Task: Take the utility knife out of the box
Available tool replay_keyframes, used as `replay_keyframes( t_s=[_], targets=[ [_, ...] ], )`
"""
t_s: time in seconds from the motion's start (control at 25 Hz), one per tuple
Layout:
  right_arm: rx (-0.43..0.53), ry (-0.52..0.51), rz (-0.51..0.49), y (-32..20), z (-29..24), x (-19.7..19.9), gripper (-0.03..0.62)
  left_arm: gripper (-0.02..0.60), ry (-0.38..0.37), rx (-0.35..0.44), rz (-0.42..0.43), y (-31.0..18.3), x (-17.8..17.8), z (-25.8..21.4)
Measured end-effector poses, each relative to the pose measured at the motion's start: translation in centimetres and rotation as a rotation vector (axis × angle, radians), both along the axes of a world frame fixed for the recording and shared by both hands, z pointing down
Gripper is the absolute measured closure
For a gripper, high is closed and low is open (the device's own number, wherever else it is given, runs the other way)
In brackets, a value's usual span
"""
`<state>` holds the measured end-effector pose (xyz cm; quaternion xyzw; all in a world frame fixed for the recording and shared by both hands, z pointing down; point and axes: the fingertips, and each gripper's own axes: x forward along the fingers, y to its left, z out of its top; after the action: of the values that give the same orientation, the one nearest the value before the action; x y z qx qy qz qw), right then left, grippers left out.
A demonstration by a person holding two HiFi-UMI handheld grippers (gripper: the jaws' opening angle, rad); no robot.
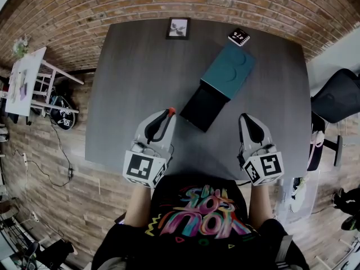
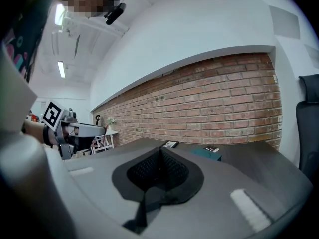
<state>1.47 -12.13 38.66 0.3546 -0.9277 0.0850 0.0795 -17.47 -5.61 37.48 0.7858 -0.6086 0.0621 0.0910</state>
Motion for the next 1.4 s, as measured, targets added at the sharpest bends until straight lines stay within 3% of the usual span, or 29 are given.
replay_keyframes(
  t_s=[1.4],
  targets=[
    [-0.008,0.023,-0.031,1.1,0.8,-0.2,0.597,0.526,-0.004,-0.03,0.048,-0.2,0.8,1.2]
  ],
)
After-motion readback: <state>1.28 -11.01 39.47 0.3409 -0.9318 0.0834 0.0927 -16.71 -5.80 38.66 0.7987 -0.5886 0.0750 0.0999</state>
